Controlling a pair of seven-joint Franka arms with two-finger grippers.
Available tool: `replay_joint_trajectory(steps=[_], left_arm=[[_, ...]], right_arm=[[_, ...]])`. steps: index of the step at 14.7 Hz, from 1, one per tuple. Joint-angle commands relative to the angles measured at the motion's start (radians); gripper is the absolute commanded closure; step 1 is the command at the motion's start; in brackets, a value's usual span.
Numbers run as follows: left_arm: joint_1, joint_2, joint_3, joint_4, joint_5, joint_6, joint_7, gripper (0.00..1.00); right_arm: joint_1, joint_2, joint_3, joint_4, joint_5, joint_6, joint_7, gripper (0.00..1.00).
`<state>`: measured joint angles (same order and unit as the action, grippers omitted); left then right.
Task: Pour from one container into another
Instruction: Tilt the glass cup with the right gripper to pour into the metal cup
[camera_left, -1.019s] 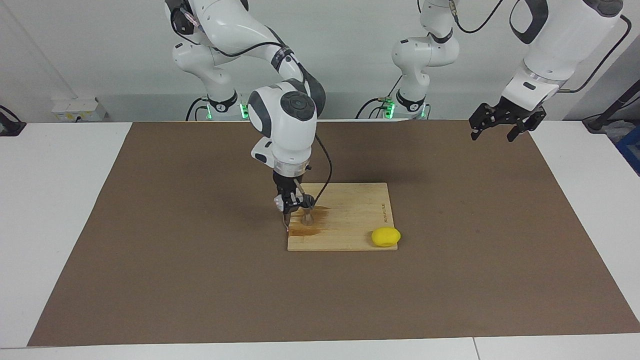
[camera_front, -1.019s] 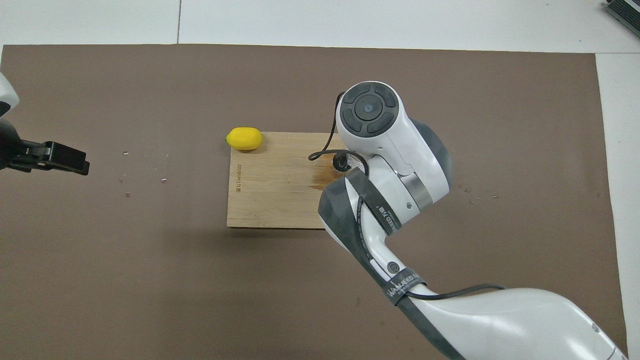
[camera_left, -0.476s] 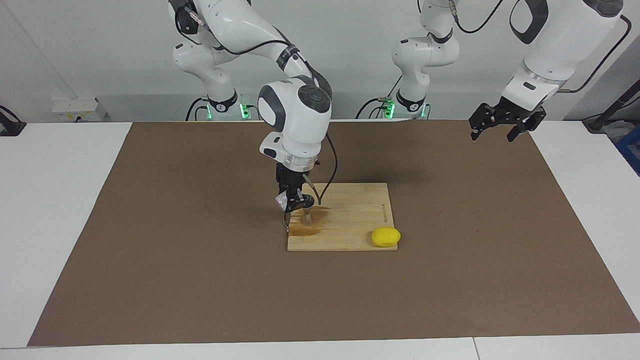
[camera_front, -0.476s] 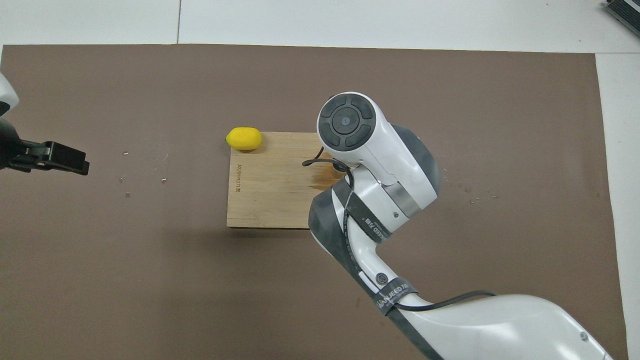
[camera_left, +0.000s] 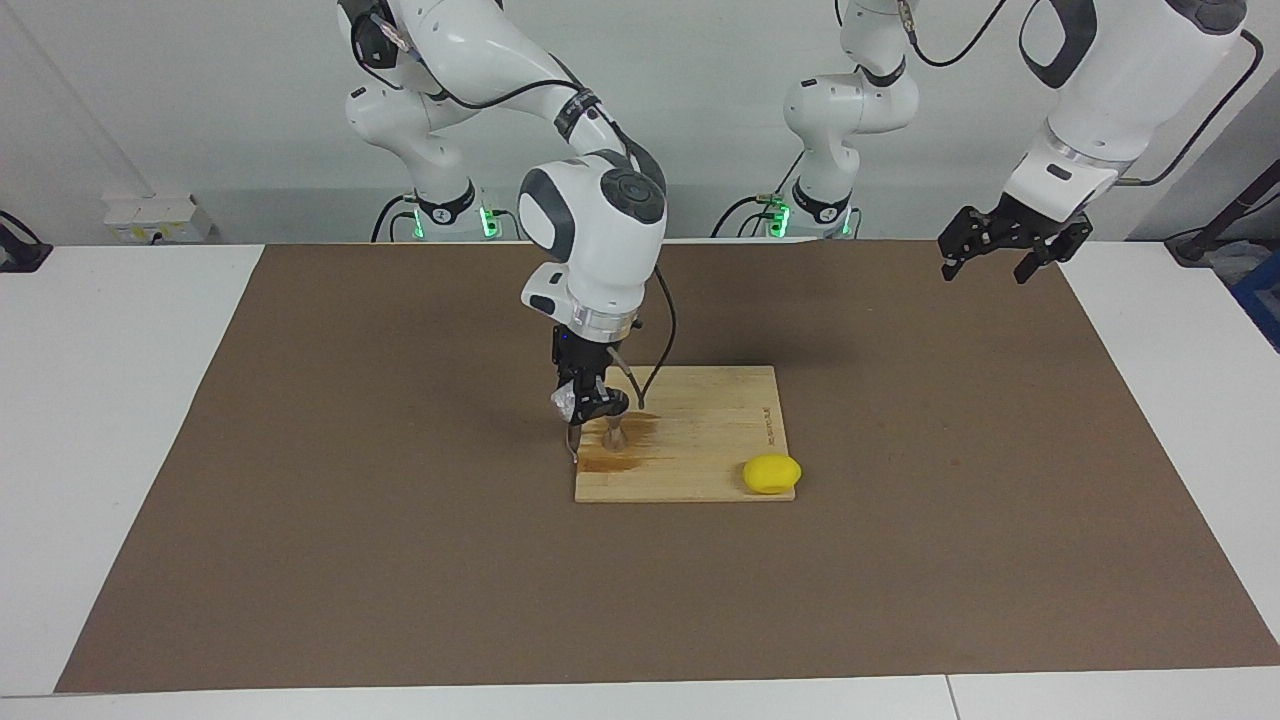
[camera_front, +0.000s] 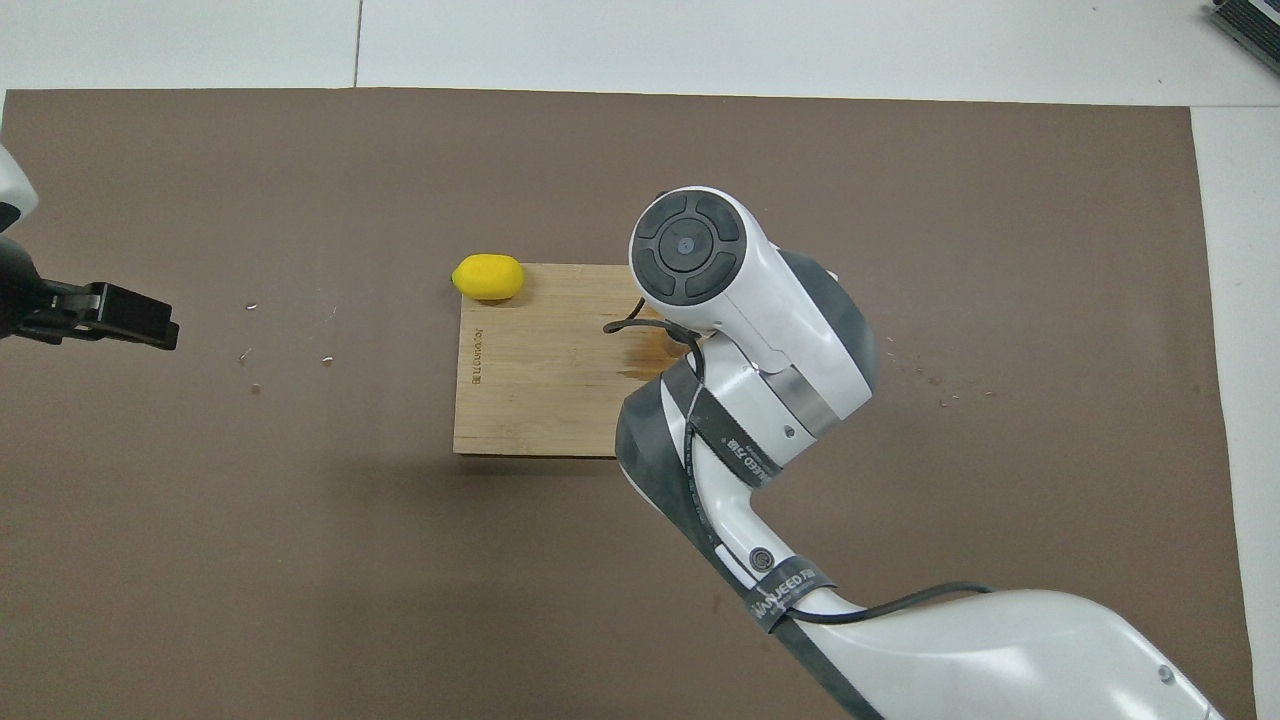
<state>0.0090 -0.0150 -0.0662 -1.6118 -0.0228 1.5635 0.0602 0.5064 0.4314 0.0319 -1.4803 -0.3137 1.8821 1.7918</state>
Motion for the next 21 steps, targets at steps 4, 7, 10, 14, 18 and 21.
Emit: replay_joint_trajectory(steps=[4, 7, 10, 14, 18, 21], left_arm=[[0.011, -0.019, -0.007, -0.019, 0.011, -0.007, 0.007, 0.0], [0.011, -0.02, -0.007, -0.019, 0.011, -0.007, 0.006, 0.0], [0.011, -0.019, -0.007, -0.019, 0.011, -0.007, 0.006, 0.0], [0.011, -0.019, -0.007, -0.019, 0.011, -0.007, 0.007, 0.0], [0.011, -0.02, -0.007, -0.019, 0.011, -0.007, 0.007, 0.0], [0.011, -0.02, -0.007, -0.019, 0.011, -0.007, 0.007, 0.0]], right_arm=[[0.0, 0.016, 0.017, 0.066, 0.002, -0.05, 0.023, 1.0], [-0.002, 0.016, 0.017, 0.068, 0.028, -0.052, 0.021, 1.0], [-0.012, 0.015, 0.017, 0.068, 0.082, -0.052, 0.021, 1.0], [-0.026, 0.015, 0.016, 0.077, 0.125, -0.063, 0.021, 1.0], [-0.054, 0.015, 0.011, 0.095, 0.196, -0.055, 0.021, 1.0], [-0.063, 0.016, 0.011, 0.095, 0.229, -0.049, 0.023, 1.0]])
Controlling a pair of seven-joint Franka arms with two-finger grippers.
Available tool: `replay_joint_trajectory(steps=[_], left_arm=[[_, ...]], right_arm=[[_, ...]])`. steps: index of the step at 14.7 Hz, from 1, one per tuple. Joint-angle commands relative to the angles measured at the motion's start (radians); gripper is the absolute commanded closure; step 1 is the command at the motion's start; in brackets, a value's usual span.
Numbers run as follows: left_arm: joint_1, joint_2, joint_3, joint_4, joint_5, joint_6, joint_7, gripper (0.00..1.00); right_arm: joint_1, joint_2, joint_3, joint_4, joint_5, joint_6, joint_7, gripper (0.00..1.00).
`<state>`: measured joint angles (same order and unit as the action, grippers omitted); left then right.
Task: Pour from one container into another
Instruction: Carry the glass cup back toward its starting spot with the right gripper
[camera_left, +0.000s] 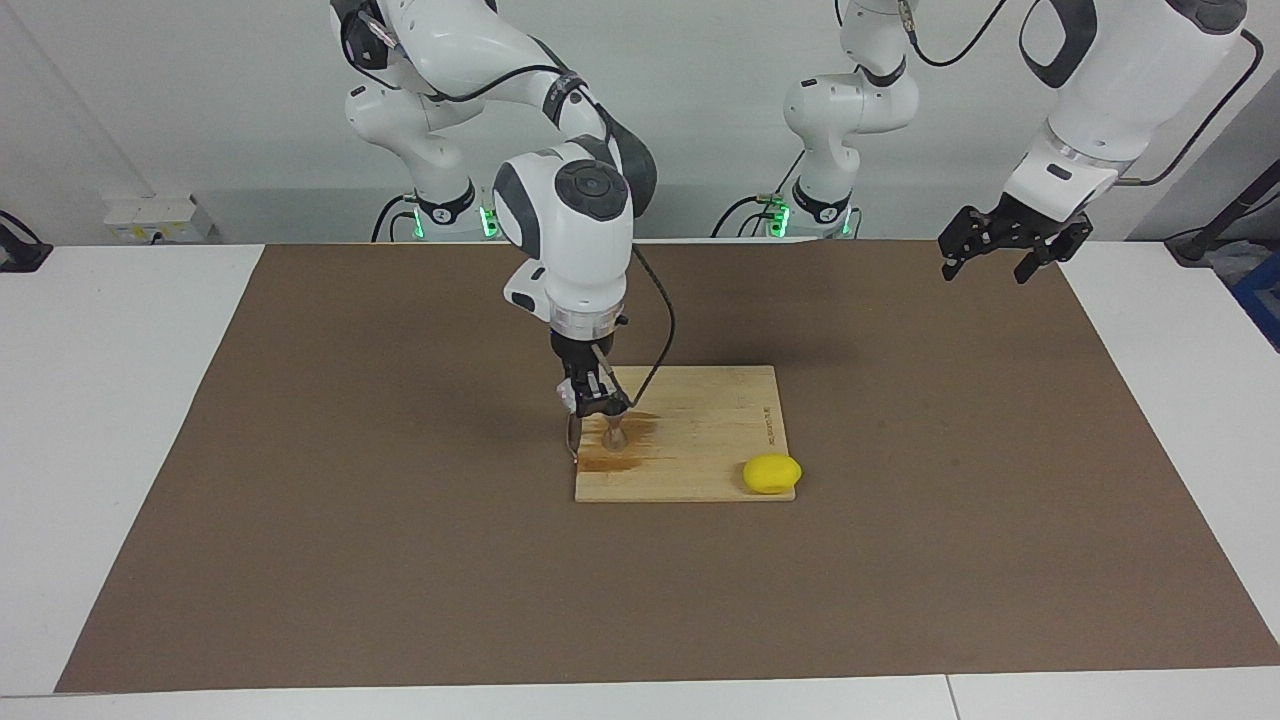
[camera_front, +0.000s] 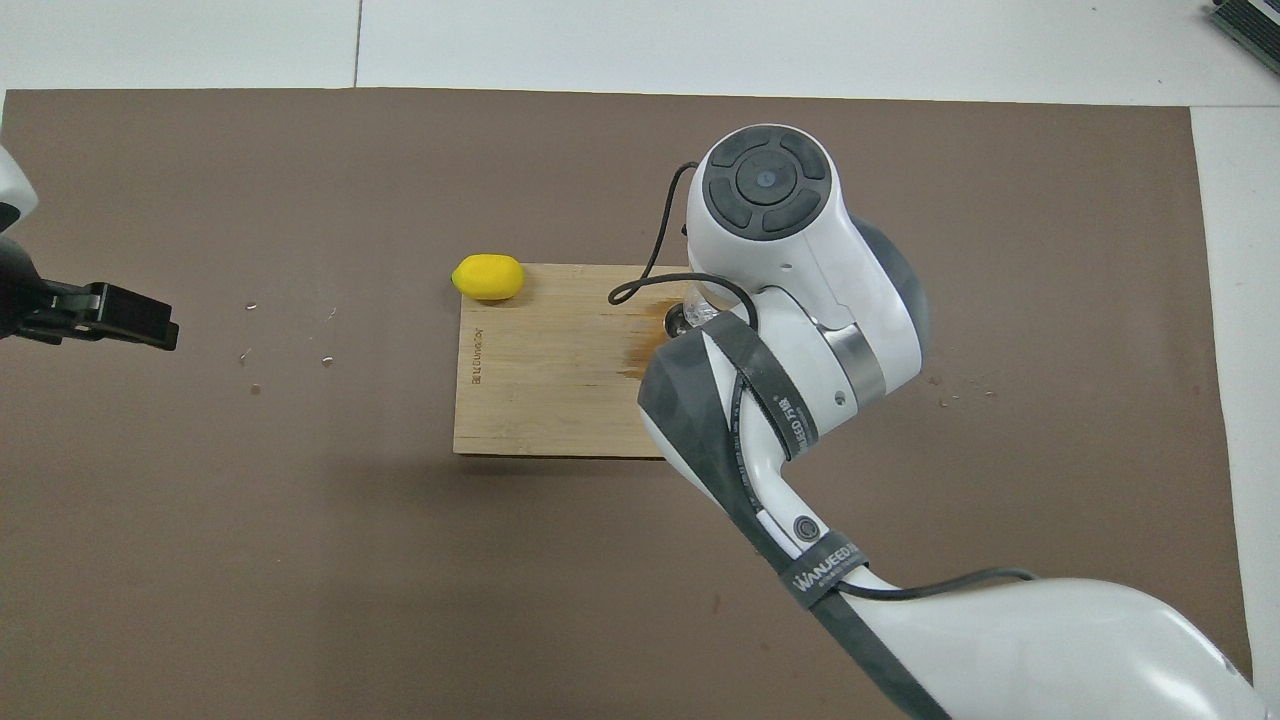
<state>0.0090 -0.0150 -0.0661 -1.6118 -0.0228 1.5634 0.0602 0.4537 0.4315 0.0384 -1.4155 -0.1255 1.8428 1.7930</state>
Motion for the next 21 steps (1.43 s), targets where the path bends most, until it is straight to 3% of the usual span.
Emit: replay_joint_trajectory(steps=[1, 9, 11, 15, 18, 21], left_arm=[[0.011, -0.019, -0.007, -0.019, 0.011, -0.006, 0.007, 0.0], [0.011, -0.02, -0.007, -0.019, 0.012, -0.006, 0.007, 0.0], [0.011, -0.019, -0.007, -0.019, 0.012, -0.006, 0.007, 0.0], [0.011, -0.019, -0.007, -0.019, 0.012, -0.006, 0.007, 0.0], [0.011, -0.019, -0.007, -0.019, 0.011, -0.006, 0.007, 0.0], [0.011, -0.019, -0.007, -0.019, 0.011, -0.006, 0.007, 0.0]], right_arm=[[-0.026, 0.016, 0.003, 0.03, 0.07, -0.007, 0.022, 1.0], [-0.102, 0.013, 0.006, 0.021, 0.25, 0.019, -0.03, 1.0], [-0.147, -0.002, 0.006, -0.052, 0.357, 0.097, -0.102, 1.0], [-0.202, -0.028, 0.008, -0.118, 0.406, 0.115, -0.174, 1.0], [-0.274, -0.043, 0.006, -0.166, 0.529, 0.119, -0.289, 1.0], [-0.345, -0.089, 0.005, -0.285, 0.657, 0.16, -0.418, 1.0]])
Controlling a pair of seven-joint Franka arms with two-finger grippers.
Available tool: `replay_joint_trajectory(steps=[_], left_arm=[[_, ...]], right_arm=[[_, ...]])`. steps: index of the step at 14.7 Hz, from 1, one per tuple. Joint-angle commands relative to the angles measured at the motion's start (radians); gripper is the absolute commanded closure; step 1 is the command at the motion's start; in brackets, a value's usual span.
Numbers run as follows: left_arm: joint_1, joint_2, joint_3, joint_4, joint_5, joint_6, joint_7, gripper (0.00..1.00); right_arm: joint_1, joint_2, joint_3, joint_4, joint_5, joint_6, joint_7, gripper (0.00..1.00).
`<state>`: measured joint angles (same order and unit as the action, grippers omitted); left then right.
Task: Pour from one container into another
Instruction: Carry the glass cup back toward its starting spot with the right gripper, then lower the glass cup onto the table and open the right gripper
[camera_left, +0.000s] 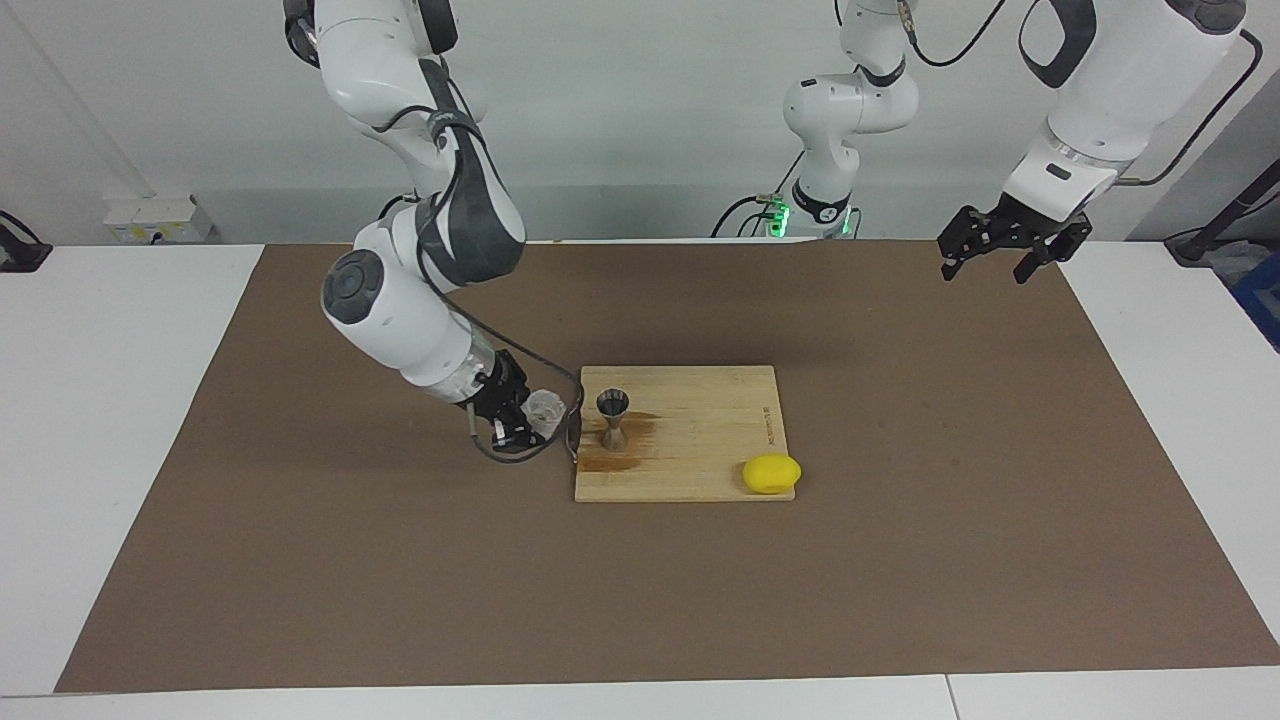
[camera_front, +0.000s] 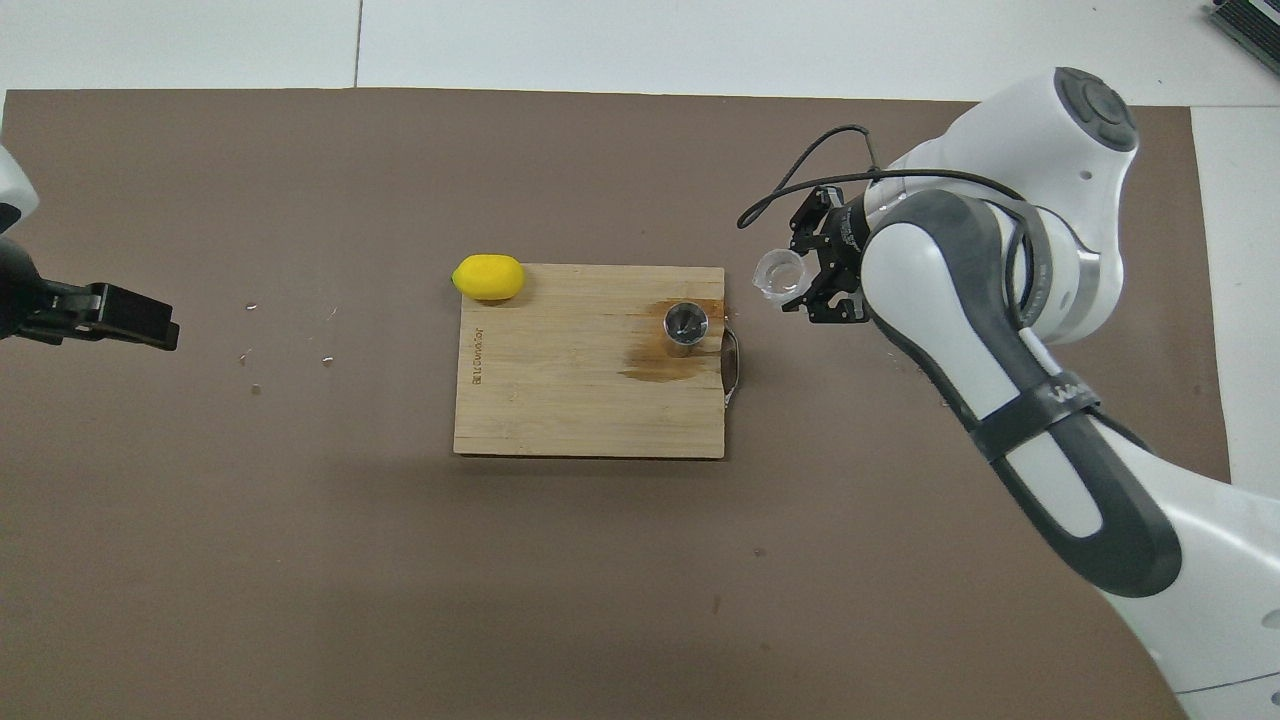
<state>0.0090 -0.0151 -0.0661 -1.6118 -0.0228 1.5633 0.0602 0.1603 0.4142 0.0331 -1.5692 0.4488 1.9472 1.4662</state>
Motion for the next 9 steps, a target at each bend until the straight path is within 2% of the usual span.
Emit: replay_joint_trajectory(steps=[1, 5, 9], left_arm=[[0.011, -0.019, -0.007, -0.019, 0.011, -0.006, 0.007, 0.0], [0.011, -0.019, -0.007, -0.019, 0.011, -0.006, 0.006, 0.0], [0.011, -0.019, -0.007, -0.019, 0.011, -0.006, 0.007, 0.0]], right_arm=[[-0.076, -0.089, 0.01, -0.176, 0.115, 0.068, -0.137, 1.0], [-0.194, -0.138, 0.011, -0.313, 0.206, 0.078, -0.312, 1.0], [-0.261, -0.12, 0.01, -0.36, 0.287, 0.076, -0.441, 1.0]])
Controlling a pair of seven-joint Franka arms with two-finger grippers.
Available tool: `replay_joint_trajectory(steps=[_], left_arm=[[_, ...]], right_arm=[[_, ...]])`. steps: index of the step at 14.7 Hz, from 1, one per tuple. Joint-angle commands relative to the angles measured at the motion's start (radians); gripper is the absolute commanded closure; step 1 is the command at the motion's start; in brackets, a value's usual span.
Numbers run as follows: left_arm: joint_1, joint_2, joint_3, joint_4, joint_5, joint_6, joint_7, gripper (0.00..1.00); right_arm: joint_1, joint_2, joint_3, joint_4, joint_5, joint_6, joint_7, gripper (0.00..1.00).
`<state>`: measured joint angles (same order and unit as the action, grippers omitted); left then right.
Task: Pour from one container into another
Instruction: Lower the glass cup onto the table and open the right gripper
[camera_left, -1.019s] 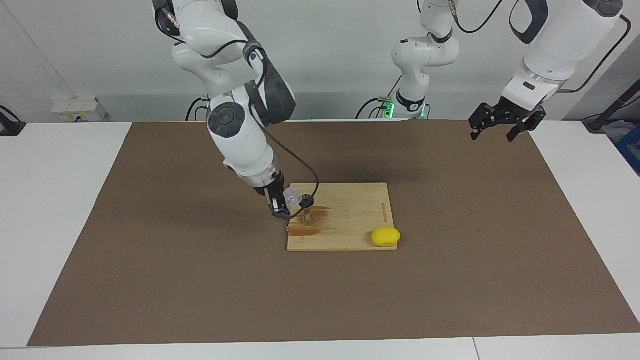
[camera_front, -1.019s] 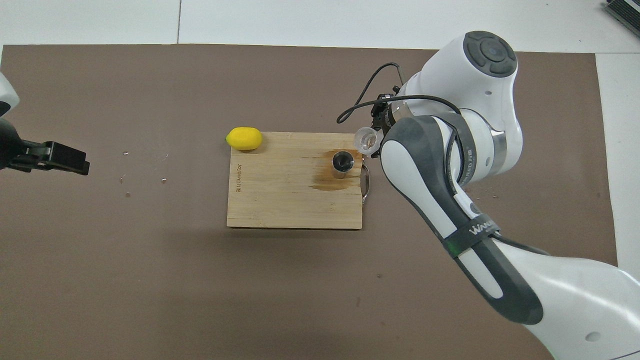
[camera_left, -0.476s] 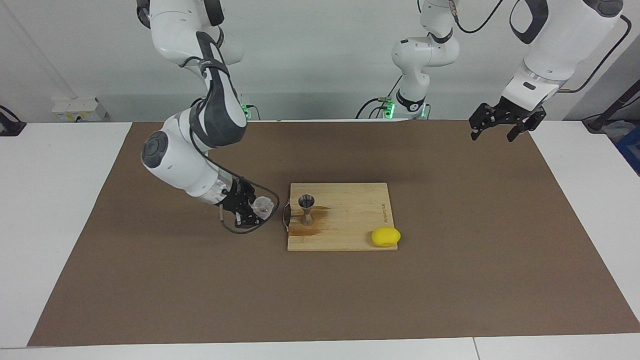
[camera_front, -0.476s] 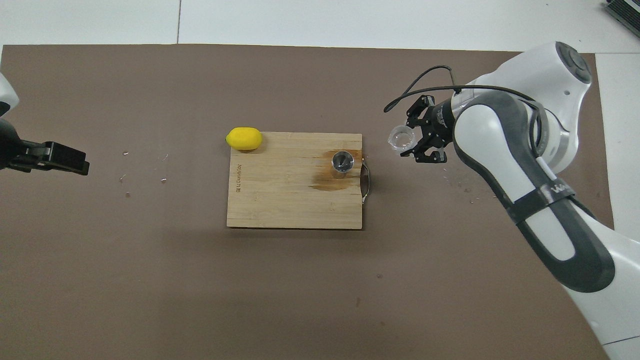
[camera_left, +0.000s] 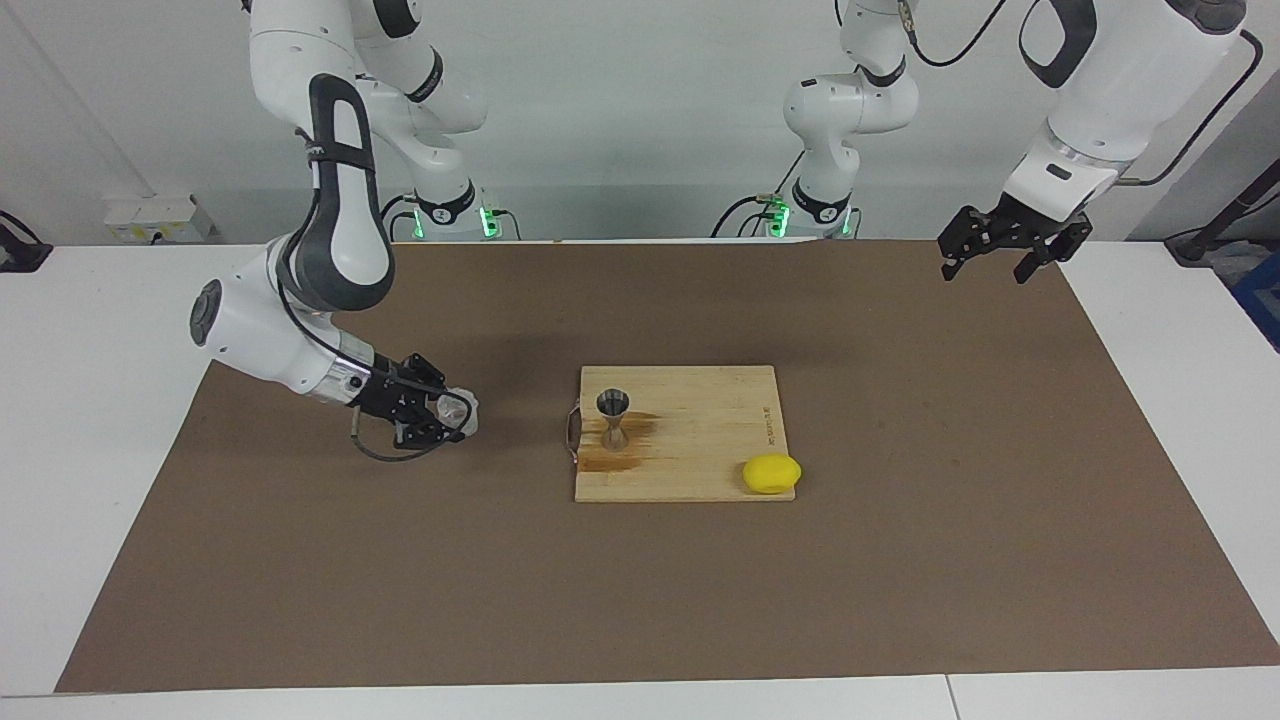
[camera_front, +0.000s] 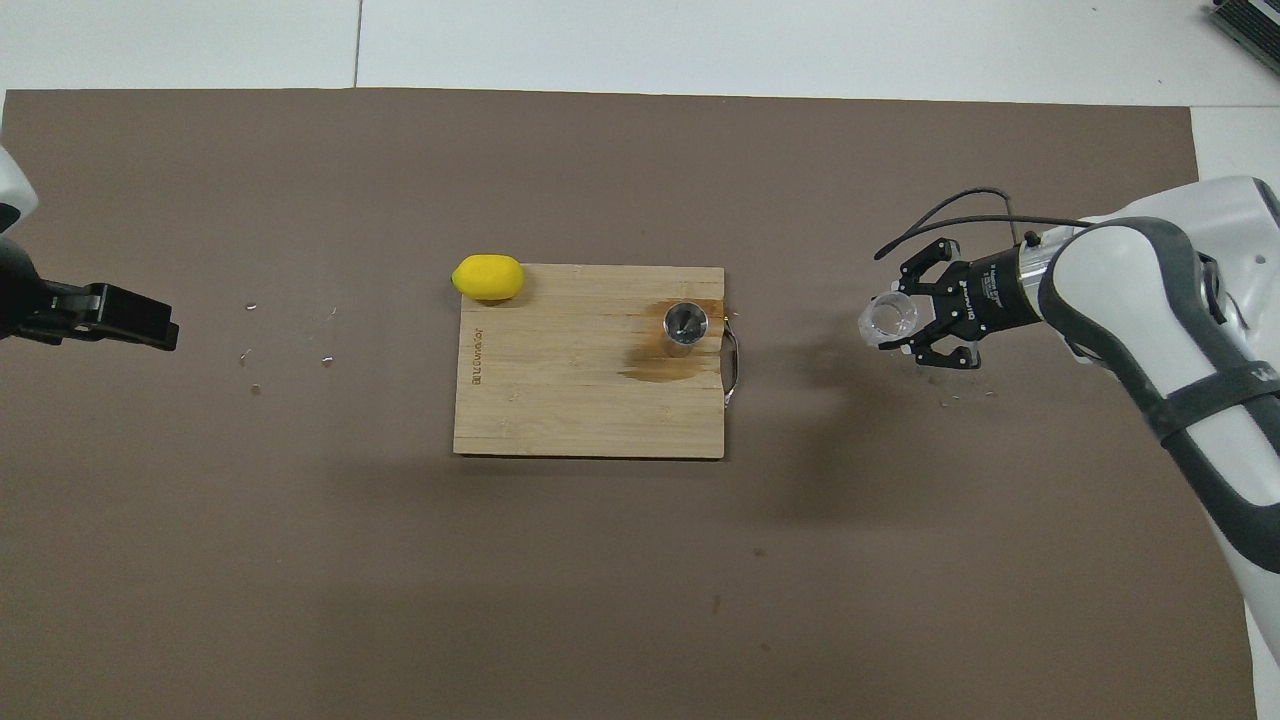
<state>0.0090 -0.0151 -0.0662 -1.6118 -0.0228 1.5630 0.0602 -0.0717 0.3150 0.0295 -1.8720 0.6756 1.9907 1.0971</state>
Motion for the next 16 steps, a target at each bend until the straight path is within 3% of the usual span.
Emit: replay_joint_trajectory(steps=[1, 7, 14, 15, 16], left_arm=[[0.011, -0.019, -0.007, -0.019, 0.011, -0.006, 0.007, 0.0], [0.011, -0.019, -0.007, -0.019, 0.012, -0.006, 0.007, 0.0], [0.011, -0.019, -0.007, -0.019, 0.011, -0.006, 0.007, 0.0], [0.011, -0.019, -0.007, -0.019, 0.012, -0.006, 0.007, 0.0], [0.011, -0.02, -0.007, -0.019, 0.011, -0.006, 0.006, 0.0]], right_arm=[[-0.031, -0.013, 0.013, -0.07, 0.086, 0.037, -0.104, 1.0], [-0.091, 0.065, 0.012, -0.076, 0.128, 0.037, -0.243, 1.0], [-0.105, 0.064, 0.012, -0.156, 0.163, 0.109, -0.269, 1.0], [-0.103, 0.059, 0.012, -0.17, 0.163, 0.118, -0.267, 0.7], [-0.103, 0.059, 0.012, -0.174, 0.163, 0.128, -0.264, 0.3]])
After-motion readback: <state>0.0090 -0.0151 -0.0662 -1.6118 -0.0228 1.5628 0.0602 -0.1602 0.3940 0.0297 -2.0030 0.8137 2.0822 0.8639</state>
